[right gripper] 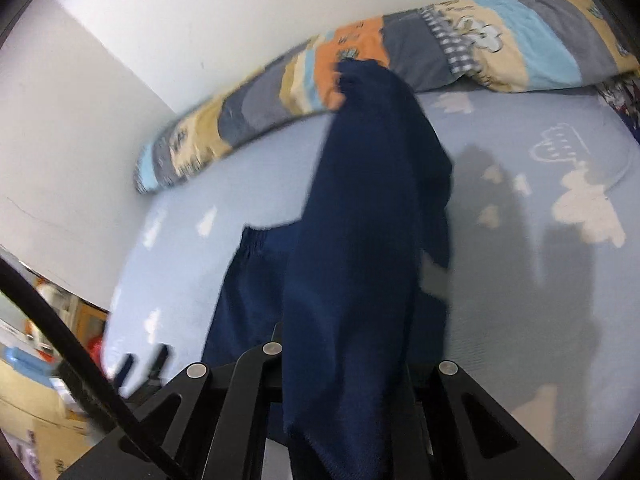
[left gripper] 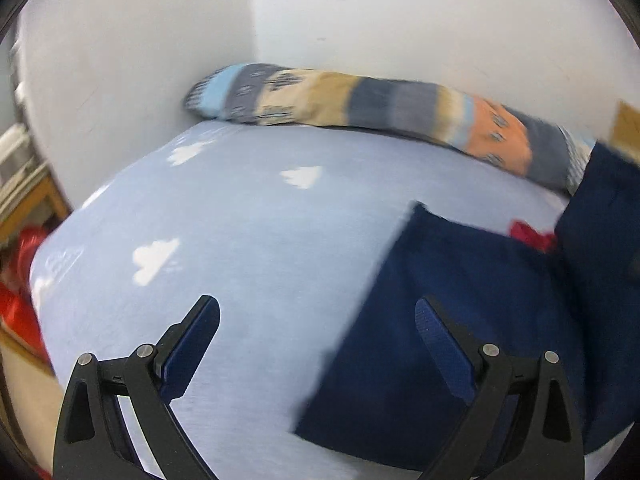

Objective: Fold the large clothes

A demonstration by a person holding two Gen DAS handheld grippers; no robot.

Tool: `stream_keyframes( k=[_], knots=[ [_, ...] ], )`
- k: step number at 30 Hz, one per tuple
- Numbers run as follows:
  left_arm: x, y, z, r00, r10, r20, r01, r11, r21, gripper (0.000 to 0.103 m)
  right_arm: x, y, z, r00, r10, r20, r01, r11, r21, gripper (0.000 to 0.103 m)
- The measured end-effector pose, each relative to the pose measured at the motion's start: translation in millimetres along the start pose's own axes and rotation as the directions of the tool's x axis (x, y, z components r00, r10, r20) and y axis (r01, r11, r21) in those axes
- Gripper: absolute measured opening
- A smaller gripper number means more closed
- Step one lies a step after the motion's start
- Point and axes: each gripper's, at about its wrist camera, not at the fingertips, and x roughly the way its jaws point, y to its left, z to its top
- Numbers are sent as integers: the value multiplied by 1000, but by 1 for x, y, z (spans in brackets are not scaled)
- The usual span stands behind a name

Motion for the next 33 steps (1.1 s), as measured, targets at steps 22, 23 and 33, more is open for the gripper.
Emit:
stream_keyframes(
  k=[22, 23, 33],
  knots=[
    [-12, 117, 9, 997, 75, -4, -74, 972, -221, 98, 171, 161, -90, 823, -561, 87, 558, 770, -309, 12],
    [-13, 119, 10, 997, 79, -3, -78, 971, -224, 98, 170, 168, -91, 829, -552, 91, 550, 775, -312, 12],
    [-16, 129, 11, 997, 78, 6, -74, 966, -246, 98, 166, 205, -113, 980, -193, -54, 168, 936, -309, 83]
  ],
)
